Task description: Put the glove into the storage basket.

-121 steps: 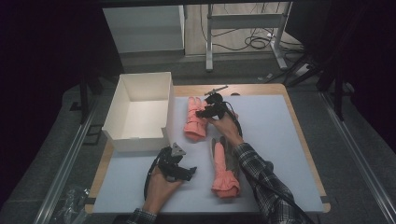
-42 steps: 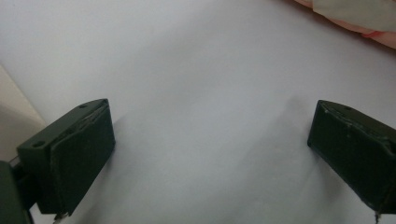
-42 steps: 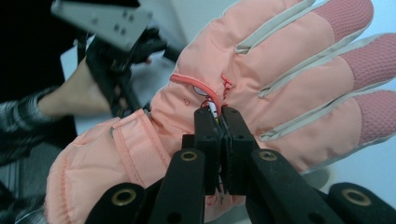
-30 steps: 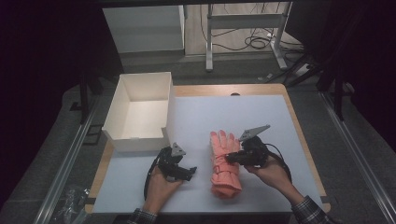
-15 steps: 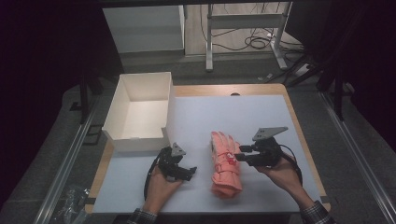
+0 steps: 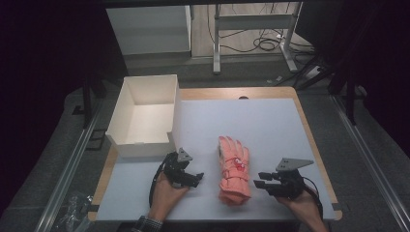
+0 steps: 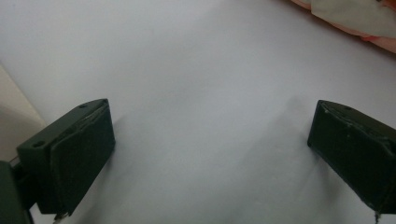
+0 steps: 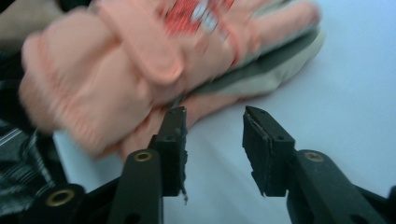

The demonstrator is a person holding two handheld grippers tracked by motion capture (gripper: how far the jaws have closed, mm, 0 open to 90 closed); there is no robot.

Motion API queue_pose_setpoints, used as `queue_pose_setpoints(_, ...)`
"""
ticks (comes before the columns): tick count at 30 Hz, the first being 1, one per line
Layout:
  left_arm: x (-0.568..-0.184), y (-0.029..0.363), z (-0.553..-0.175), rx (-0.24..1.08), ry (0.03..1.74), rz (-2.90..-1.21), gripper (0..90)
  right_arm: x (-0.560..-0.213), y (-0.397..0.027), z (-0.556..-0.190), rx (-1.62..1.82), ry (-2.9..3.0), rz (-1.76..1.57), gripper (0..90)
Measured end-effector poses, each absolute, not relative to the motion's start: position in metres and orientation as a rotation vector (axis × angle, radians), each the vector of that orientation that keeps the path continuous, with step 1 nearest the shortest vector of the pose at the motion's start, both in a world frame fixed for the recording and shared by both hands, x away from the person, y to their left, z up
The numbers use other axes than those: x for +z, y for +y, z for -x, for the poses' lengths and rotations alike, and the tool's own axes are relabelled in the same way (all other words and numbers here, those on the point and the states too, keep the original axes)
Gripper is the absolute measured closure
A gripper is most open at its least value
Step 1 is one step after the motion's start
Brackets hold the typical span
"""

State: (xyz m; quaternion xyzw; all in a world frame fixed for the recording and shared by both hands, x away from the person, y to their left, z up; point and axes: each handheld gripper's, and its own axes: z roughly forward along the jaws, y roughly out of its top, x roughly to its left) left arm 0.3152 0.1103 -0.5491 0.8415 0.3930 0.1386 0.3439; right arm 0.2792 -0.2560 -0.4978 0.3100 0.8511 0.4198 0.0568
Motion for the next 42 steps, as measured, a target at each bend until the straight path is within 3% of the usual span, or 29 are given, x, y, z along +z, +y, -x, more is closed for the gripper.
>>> queue_pose_setpoints(8,-0.549,0.110,-0.315,0.360,1.021,-2.186,0.7,-0.517,-0.245,-0.263,1.323,2.667,-0.911,47.9)
queue_pose_setpoints(42,-0.549,0.110,-0.315,0.360,1.021,-2.185,0.7,-0.529,-0.194,-0.302,1.252,2.533,-0.877,48.3)
